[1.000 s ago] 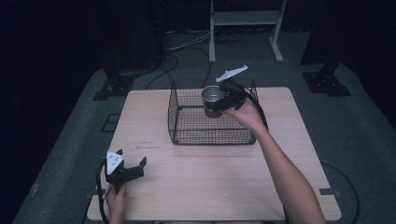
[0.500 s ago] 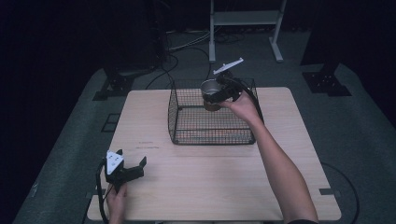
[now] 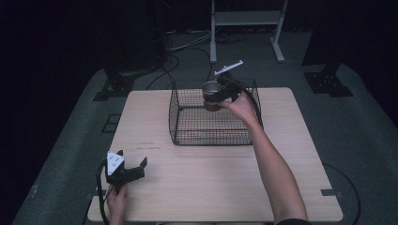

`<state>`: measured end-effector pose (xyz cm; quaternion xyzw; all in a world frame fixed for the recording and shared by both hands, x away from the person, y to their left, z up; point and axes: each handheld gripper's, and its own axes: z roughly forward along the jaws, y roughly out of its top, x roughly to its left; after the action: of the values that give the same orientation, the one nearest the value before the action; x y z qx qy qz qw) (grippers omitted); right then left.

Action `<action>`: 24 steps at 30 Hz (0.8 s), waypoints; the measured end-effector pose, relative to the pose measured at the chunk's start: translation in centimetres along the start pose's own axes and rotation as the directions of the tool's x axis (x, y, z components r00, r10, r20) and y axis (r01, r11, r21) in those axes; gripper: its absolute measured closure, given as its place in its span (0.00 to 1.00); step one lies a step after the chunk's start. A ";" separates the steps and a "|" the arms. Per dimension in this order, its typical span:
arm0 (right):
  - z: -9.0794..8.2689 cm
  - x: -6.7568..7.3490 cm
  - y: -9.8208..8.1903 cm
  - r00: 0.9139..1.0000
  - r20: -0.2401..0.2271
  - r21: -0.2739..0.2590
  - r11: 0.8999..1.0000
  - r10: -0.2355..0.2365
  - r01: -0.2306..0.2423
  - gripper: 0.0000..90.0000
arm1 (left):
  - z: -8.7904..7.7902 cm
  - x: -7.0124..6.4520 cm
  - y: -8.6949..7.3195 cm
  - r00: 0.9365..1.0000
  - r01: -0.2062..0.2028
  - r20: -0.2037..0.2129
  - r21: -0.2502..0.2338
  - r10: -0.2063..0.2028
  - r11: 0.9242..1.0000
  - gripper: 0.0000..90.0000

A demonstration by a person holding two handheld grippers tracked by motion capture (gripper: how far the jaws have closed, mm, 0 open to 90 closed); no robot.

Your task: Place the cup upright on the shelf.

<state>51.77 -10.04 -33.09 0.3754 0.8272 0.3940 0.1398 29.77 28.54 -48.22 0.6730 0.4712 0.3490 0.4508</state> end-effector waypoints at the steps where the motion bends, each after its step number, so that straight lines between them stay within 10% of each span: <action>1: 0.2 -0.1 -0.1 1.000 -0.006 0.005 1.000 0.001 -0.001 0.20 | 0.0 0.0 0.0 1.000 0.001 0.000 -0.002 -0.001 1.000 0.00; 24: 2.7 -1.2 -1.6 0.999 0.024 0.045 0.999 0.025 -0.026 0.20 | 0.0 0.0 0.0 1.000 0.005 -0.003 -0.003 -0.005 1.000 0.00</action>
<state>53.21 -10.02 -36.13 0.3938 0.8293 0.3724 0.1359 29.76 28.52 -48.24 0.6705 0.4730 0.3497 0.4521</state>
